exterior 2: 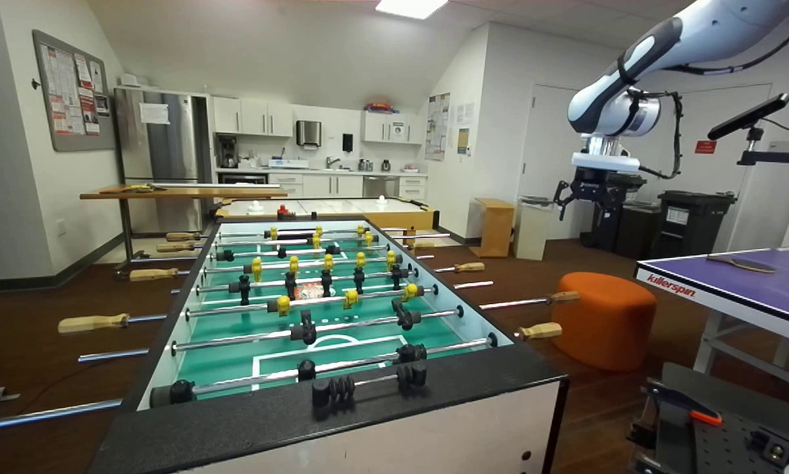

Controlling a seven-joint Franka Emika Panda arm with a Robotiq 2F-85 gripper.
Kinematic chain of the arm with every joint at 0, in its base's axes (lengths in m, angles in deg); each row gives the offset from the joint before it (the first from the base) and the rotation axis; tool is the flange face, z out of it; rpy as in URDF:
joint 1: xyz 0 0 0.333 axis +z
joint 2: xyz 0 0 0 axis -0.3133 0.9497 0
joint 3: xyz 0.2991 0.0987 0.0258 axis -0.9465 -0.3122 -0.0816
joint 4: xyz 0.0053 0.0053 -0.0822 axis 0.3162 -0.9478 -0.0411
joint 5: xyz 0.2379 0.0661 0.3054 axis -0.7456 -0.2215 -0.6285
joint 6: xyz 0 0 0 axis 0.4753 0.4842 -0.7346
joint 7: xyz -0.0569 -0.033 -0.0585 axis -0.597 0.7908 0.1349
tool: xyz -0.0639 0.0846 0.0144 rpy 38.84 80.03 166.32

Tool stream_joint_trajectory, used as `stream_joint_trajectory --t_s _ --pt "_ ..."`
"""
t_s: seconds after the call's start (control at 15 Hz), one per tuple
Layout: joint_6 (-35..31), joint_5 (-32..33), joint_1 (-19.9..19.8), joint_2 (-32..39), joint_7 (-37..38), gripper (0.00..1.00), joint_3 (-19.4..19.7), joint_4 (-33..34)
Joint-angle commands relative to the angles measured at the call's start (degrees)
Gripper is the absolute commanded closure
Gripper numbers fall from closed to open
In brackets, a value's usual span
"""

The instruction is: Push the second rod into the foosball table

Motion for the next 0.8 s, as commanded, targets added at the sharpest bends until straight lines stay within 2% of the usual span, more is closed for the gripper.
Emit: stream_joint_trajectory --t_s 0.0,0.33,0.6,0.73 --pt "-4.8 -6.6 -2.0 10.6 5.7 0.00 0.4 6.0" --pt "-12.4 -12.3 -3.5 22.2 16.4 0.00 0.8 11.1" --pt "-17.0 -11.4 -2.4 28.8 29.3 0.00 2.6 13.7" --pt "-16.2 -10.7 -2.4 30.9 34.0 0.00 2.9 15.0"
